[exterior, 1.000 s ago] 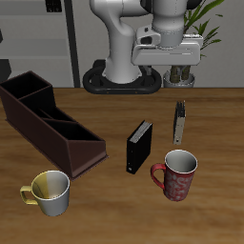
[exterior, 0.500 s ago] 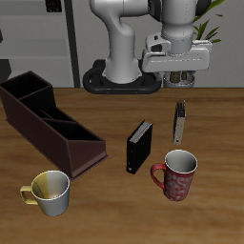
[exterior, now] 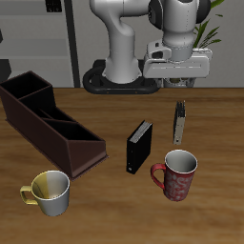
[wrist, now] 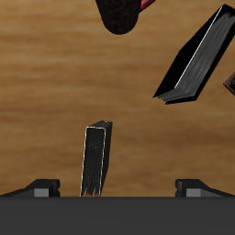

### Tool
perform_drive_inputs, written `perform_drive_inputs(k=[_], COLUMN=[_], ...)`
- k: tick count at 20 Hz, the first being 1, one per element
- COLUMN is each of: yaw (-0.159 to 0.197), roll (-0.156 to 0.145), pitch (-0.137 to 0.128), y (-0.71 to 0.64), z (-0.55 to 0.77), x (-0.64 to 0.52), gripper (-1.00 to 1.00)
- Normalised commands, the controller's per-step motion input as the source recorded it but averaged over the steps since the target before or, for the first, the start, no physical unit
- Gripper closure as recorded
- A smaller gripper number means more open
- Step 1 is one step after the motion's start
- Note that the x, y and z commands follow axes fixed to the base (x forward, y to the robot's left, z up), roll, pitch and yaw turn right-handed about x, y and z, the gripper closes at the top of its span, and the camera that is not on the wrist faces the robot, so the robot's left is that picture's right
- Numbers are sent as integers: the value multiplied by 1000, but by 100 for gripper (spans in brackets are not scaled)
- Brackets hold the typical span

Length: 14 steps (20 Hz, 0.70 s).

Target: Place the yellow book into the right desk caddy's right compartment

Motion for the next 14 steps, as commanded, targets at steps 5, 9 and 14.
perform_drive_inputs(k=[5,9,14], yaw=[-40,17,-4], roll=[-20,-23,-29], pitch=[-2,-60,-56], y=[45,38,62], z=[-201,-175,-133], x=[-53,-138,-90], gripper=[-100,-100,-100])
